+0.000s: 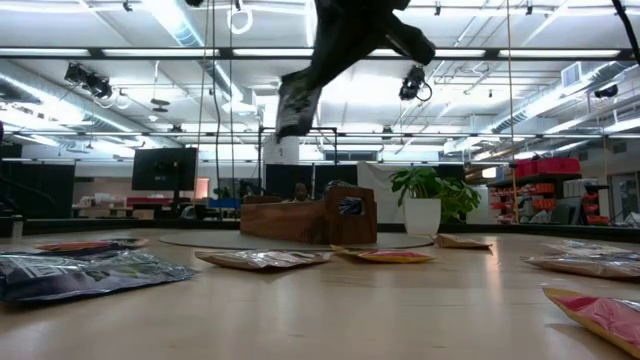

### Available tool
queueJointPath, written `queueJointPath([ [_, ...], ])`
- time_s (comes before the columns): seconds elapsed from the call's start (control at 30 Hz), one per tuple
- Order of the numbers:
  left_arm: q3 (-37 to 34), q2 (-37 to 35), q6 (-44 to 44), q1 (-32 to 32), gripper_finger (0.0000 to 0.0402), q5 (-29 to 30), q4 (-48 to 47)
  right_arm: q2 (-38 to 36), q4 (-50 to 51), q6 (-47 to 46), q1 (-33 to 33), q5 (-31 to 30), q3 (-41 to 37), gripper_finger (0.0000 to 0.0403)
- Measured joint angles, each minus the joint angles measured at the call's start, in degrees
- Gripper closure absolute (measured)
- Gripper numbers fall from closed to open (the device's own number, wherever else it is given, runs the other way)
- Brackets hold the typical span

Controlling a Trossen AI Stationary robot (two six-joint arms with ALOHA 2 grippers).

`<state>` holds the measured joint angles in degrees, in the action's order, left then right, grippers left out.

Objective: Pick & Place Tea
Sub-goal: Put the purple tea bag into the right section of the wooden organizer

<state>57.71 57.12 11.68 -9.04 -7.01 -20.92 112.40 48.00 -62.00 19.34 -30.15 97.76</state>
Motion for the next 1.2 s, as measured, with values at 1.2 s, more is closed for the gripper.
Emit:
queueJointPath([
  [1.2,0.0,-15.63,3.02,0.26,0.0259,5.58,-5.73,-0.77,-5.55,10.66,-12.59,3.82,-10.68,0.0403],
])
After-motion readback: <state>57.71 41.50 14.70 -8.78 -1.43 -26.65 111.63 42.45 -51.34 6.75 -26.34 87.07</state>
